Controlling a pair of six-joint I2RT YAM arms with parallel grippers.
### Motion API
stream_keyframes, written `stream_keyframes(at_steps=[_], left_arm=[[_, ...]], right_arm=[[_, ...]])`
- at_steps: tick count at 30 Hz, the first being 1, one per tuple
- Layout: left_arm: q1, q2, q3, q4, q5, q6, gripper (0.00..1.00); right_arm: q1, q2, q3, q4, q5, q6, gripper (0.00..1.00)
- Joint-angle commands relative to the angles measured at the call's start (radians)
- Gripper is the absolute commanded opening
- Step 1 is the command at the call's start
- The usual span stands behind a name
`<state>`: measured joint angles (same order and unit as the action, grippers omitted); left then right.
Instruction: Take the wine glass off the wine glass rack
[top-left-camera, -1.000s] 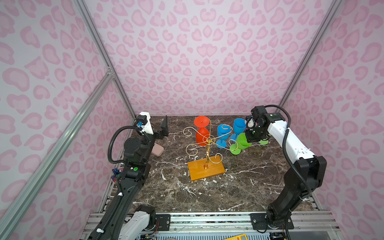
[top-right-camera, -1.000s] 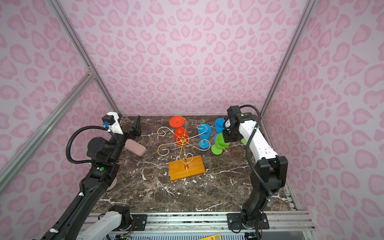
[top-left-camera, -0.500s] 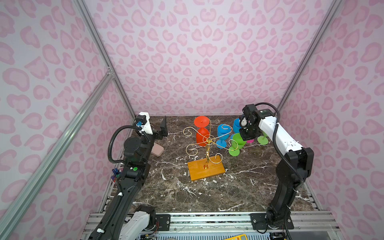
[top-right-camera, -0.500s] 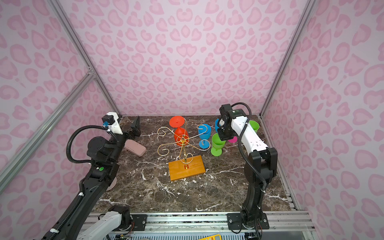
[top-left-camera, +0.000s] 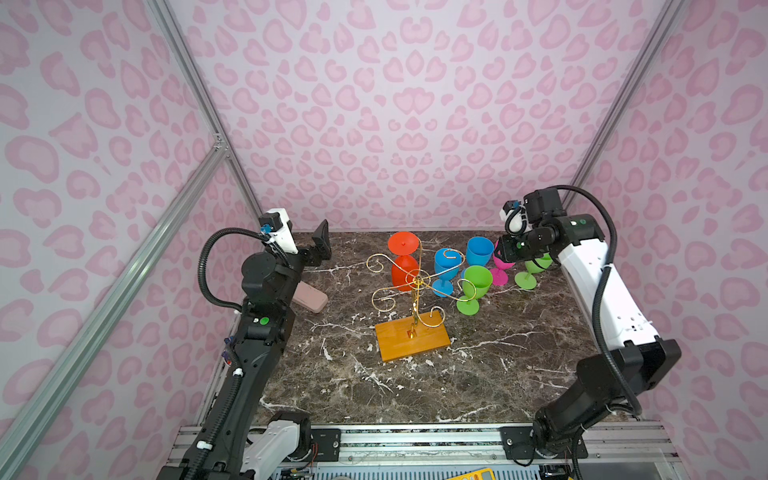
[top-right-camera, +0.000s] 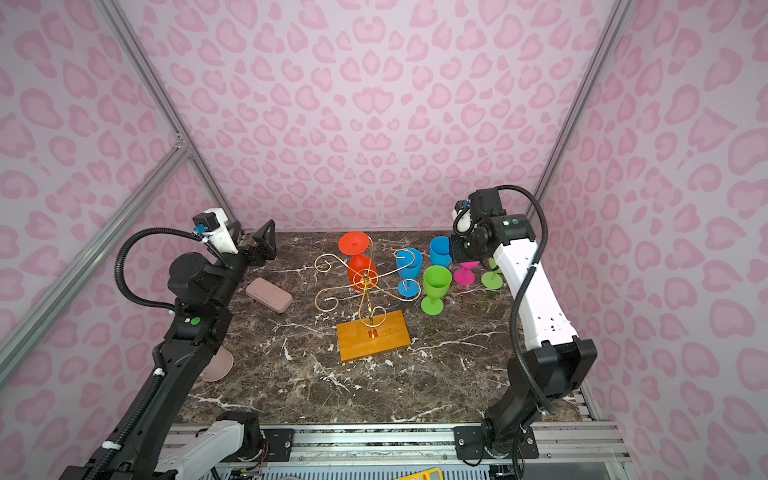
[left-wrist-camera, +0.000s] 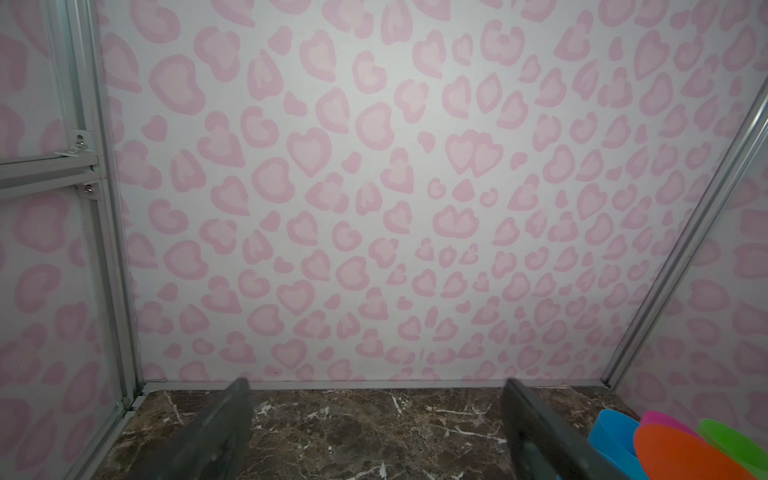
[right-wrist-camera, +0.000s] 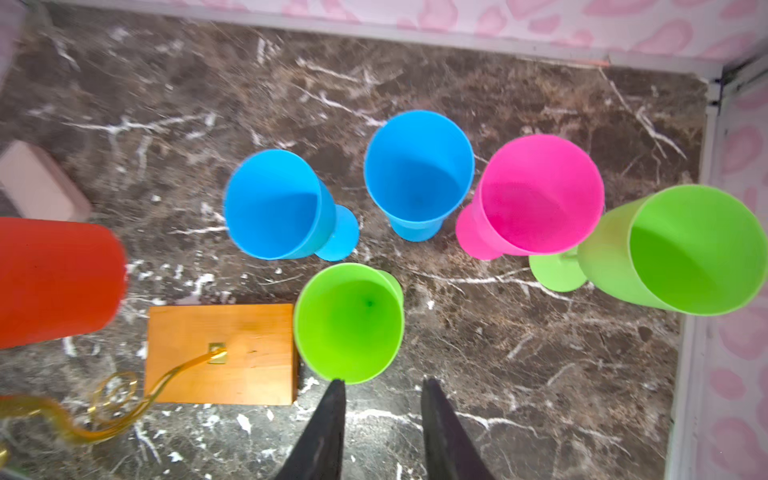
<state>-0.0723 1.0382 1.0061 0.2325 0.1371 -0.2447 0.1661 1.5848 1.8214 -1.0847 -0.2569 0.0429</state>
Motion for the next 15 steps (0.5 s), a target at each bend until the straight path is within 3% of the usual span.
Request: stream_keyframes(at_steps=[1,5,9,11,15], left_arm=[[0.044,0.056,0.081,-0.09,0.266,-0.165,0.91],[0.097,0.204,0.264,-0.224,0.573,-0.254,0.87],[0.111,0.343,0.381,-0.196,0.852,-0.372,0.76],[0.103,0.408,0.427,-0.202,0.939,-0.402,0.71],[0.069,0.482,0.491,-0.268,0.973,-0.373,0.69]], right_arm=[[-0.006,-0.091,-0.092,0.199,-0.129,0.072,0.45],[-0.031,-0.199,-0.214,0.392,-0.213,0.139,0.56],[-0.045,-0.254,-0.274,0.495,-0.282,0.171,0.65],[-0.046,-0.262,-0.284,0.512,-0.3,0.175,0.68],[-0.048,-0.263,-0.291,0.518,-0.314,0.171,0.72]])
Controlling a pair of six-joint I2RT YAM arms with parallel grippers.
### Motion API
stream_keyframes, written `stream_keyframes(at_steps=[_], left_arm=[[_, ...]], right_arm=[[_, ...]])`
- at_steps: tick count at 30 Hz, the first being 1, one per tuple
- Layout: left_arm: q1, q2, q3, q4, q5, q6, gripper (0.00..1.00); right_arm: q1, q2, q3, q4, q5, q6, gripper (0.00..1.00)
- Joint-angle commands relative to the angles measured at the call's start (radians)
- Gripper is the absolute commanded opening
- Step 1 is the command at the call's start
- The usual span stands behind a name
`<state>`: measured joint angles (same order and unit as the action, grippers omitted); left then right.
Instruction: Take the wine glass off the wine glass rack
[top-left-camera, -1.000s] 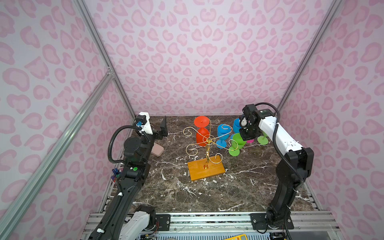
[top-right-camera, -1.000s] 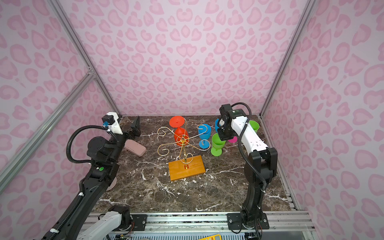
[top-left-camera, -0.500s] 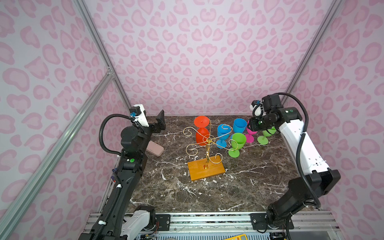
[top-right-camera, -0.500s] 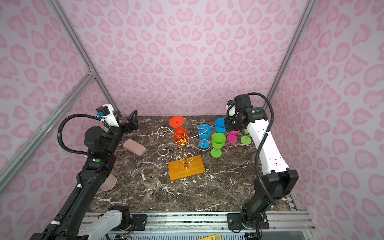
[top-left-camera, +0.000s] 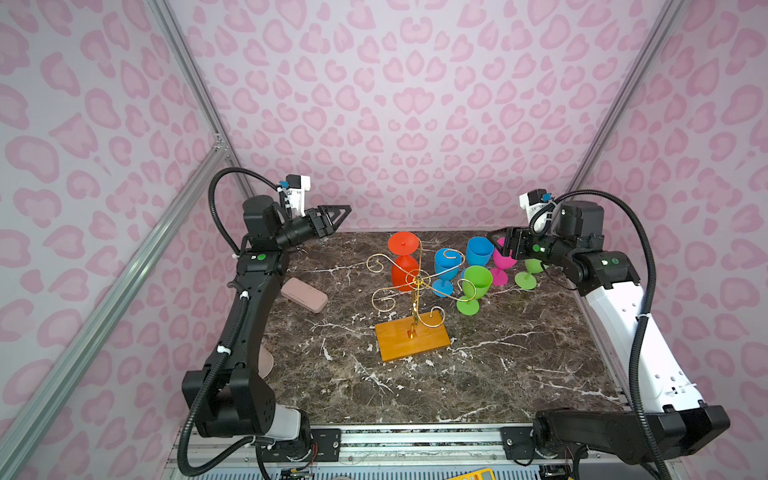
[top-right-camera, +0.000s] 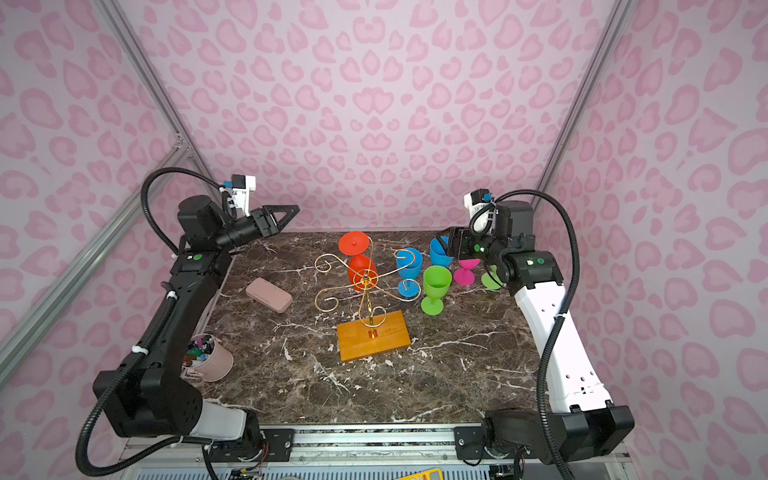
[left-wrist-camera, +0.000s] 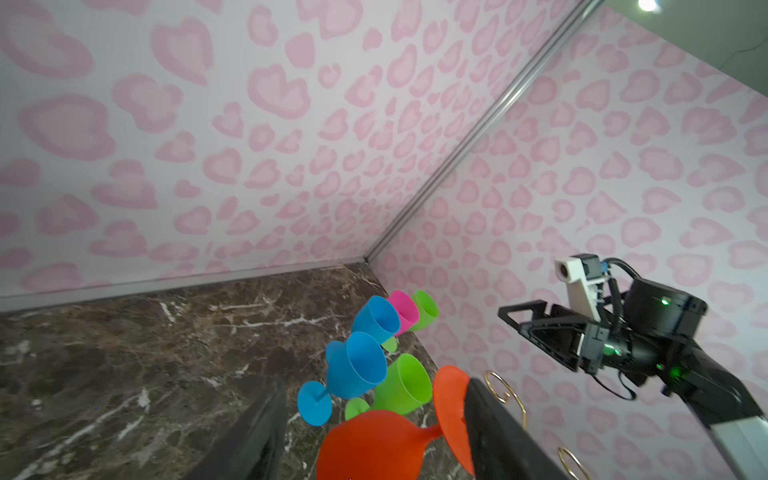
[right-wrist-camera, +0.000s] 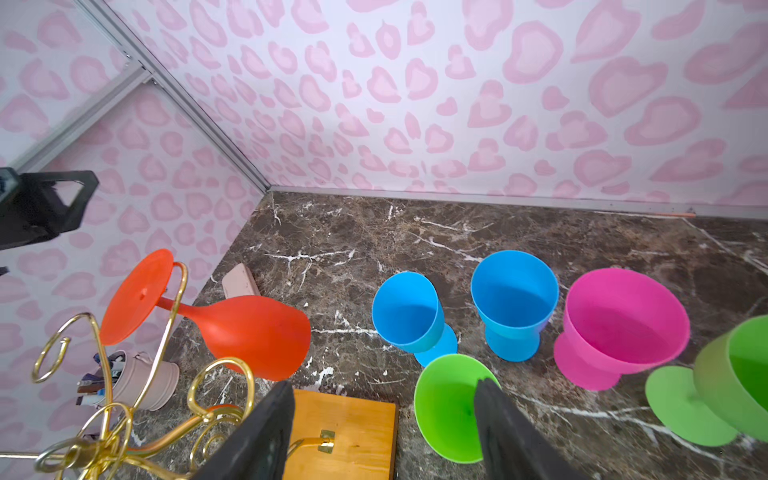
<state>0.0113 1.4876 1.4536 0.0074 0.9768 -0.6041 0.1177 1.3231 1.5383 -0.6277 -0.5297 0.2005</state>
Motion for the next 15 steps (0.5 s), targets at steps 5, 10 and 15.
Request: stream_keyframes(at_steps=[5,10,15], left_arm=[[-0.078,0.128,0.197,-0.317,0.065,0.155,0.69],[-0.135,0.181,0.259,-0.427,0.001,0.219,0.68],[-0.186,0.229,0.324,-0.478,-0.022,0.243,0.66]], right_arm=[[0.0,-0.012,-0.024,0.071,-0.048,0.01,0.75],[0.0,-0.033,-0.044,0.065,-0.047,0.005,0.76],[0.001,-0.056,-0.044,0.062,-0.05,-0.003,0.78]])
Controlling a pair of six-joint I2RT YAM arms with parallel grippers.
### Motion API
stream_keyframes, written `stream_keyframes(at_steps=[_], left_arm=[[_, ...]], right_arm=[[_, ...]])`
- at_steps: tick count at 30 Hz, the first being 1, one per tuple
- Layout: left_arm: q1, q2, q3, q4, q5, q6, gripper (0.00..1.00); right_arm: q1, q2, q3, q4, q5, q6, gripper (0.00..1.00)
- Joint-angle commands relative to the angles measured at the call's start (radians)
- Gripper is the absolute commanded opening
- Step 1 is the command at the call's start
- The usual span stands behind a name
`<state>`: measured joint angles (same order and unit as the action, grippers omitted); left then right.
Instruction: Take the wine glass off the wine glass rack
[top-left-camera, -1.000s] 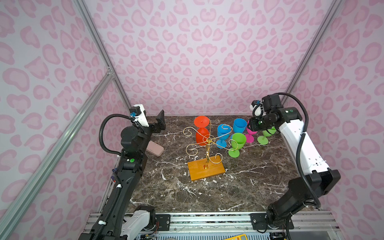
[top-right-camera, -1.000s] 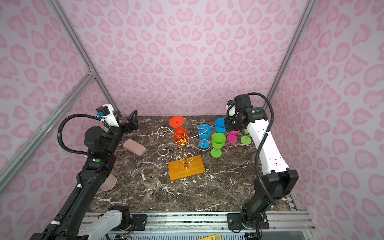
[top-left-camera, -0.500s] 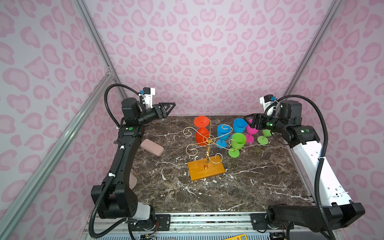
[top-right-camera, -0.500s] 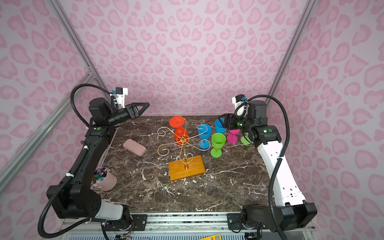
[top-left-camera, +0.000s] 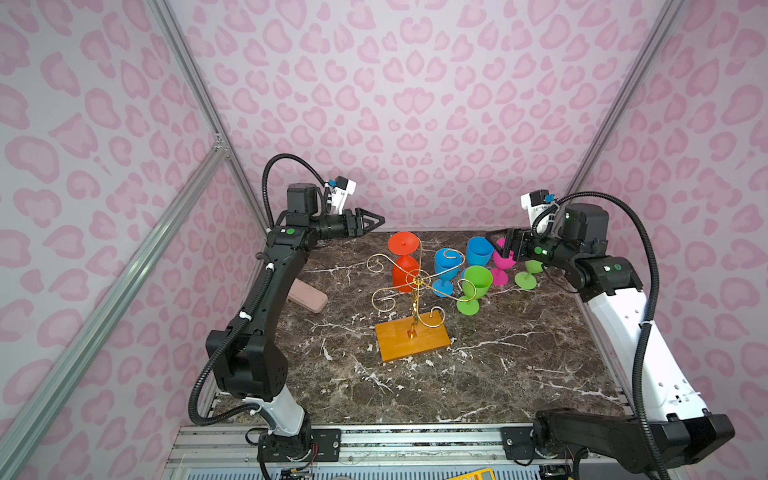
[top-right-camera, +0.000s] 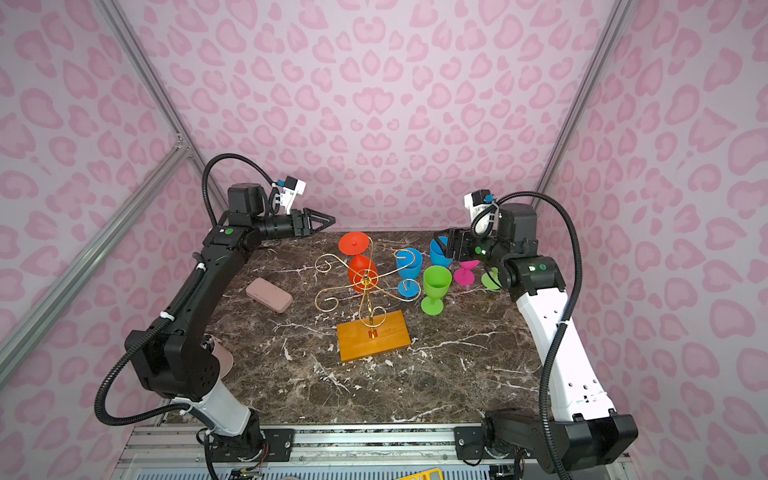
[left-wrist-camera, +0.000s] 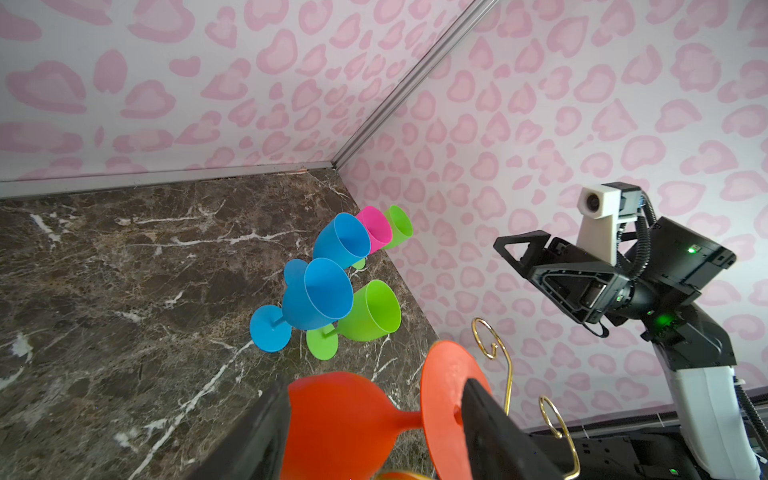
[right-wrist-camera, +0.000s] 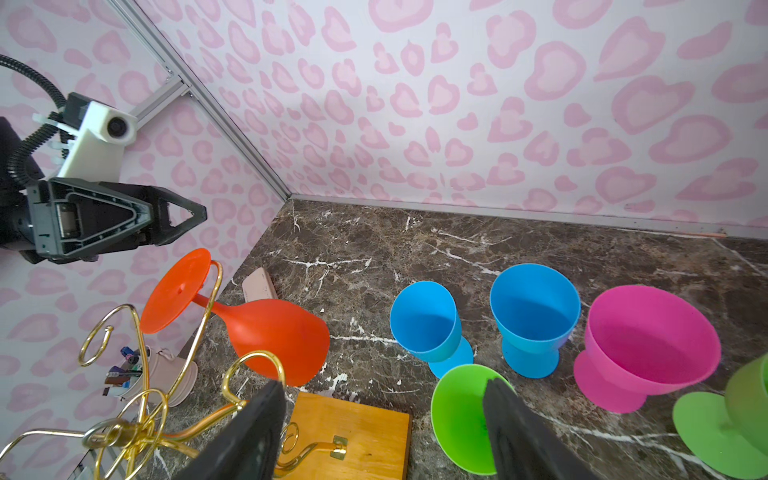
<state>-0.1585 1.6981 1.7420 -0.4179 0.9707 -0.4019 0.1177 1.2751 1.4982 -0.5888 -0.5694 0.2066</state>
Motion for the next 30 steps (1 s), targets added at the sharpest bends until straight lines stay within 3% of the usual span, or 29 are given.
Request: stream_keyframes(at_steps=[1,14,30], left_arm=[[-0.022,0.025,0.046,-0.061,-0.019,0.044,0.65],[-0.101,0.063,0.106,-0.184,-0.036,0.116,0.6],[-0.108,0.023,0.09,-0.234,-0.018,0.152,0.49]], right_arm=[[0.0,-0.013,-0.004,0.021,-0.009,-0.009,0.78],[0.0,-0.048,-0.052,0.027,-0.003,-0.007,0.8],[0.0,-0.062,-0.067,0.034,-0.001,-0.005,0.81]])
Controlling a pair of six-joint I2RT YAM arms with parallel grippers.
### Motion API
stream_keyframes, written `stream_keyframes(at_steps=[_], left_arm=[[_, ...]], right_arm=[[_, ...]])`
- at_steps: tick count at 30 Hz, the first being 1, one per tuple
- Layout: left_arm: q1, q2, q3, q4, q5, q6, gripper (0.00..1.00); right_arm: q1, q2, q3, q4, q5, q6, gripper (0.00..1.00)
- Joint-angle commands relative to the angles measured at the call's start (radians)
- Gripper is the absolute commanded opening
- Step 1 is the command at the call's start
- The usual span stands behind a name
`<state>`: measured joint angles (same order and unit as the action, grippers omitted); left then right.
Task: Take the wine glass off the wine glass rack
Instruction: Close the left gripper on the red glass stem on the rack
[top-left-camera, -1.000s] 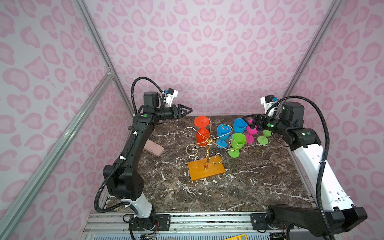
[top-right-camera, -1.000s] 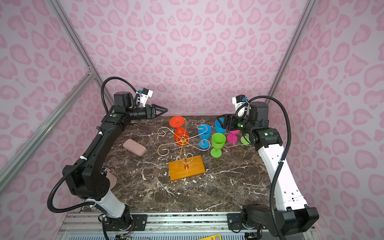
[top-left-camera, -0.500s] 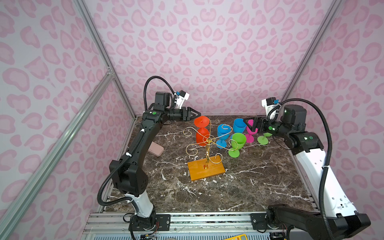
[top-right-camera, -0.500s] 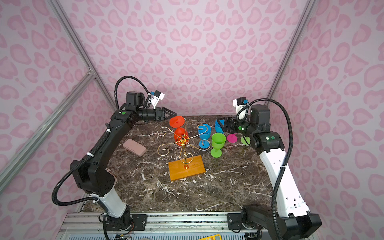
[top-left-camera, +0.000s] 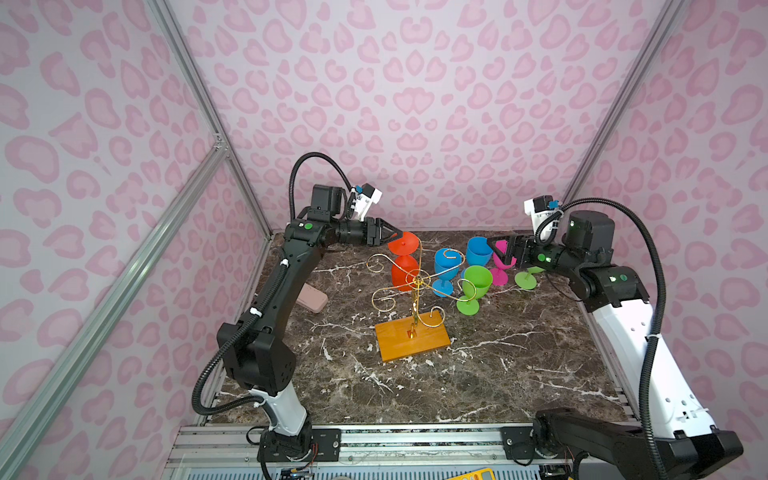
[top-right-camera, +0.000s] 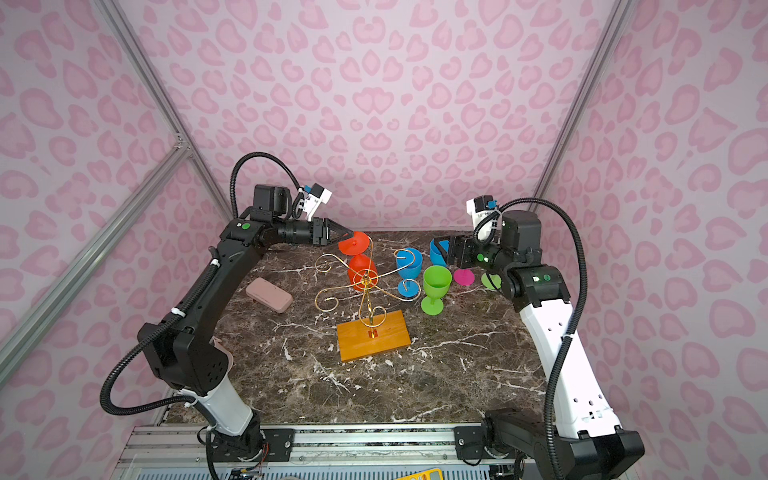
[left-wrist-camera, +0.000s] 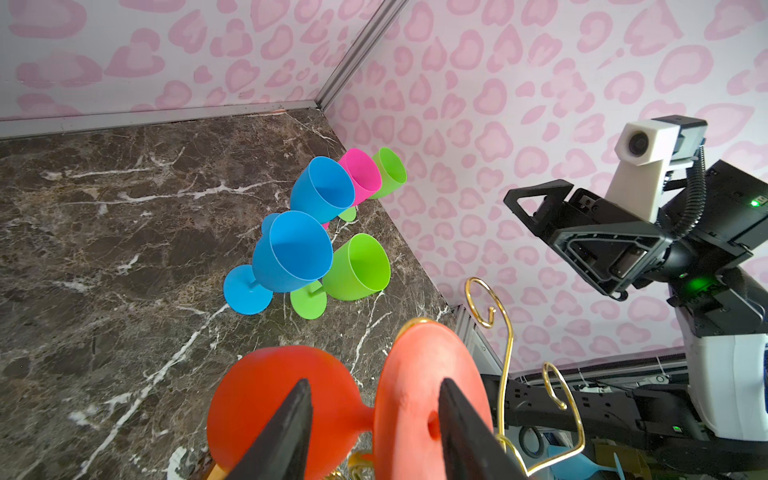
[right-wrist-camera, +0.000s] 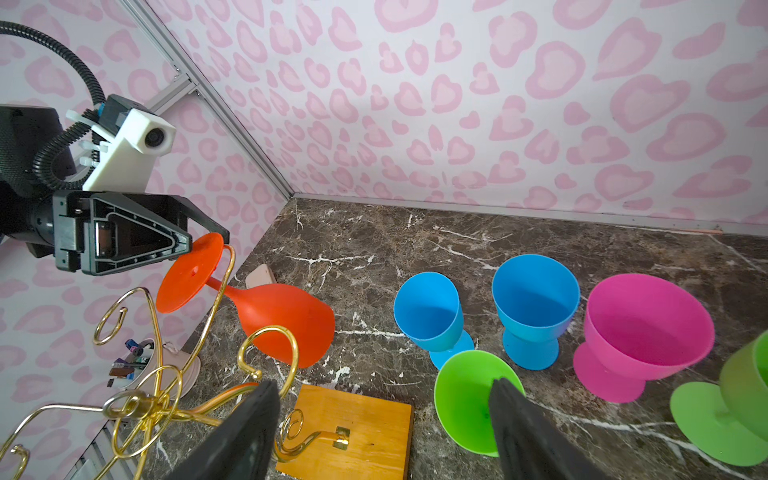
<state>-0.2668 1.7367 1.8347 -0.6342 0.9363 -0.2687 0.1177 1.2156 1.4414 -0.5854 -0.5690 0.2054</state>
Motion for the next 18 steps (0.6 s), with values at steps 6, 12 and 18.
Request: stream_keyframes(at_steps=[6,12,18], left_arm=[[-0.004,-0.021,-0.007,-0.021,0.027,0.017,0.43],[-0.005,-0.023,-0.008,-0.026,0.032,0.019,0.37],[-0.006,-0.024,-0.003,-0.029,0.035,0.015,0.28]], right_arm=[[0.0,-0.014,-0.018,0.029,0.004,-0.005,0.81],[0.0,-0.019,-0.022,0.027,0.009,-0.006,0.82],[0.001,-0.022,-0.025,0.029,0.007,-0.006,0.82]])
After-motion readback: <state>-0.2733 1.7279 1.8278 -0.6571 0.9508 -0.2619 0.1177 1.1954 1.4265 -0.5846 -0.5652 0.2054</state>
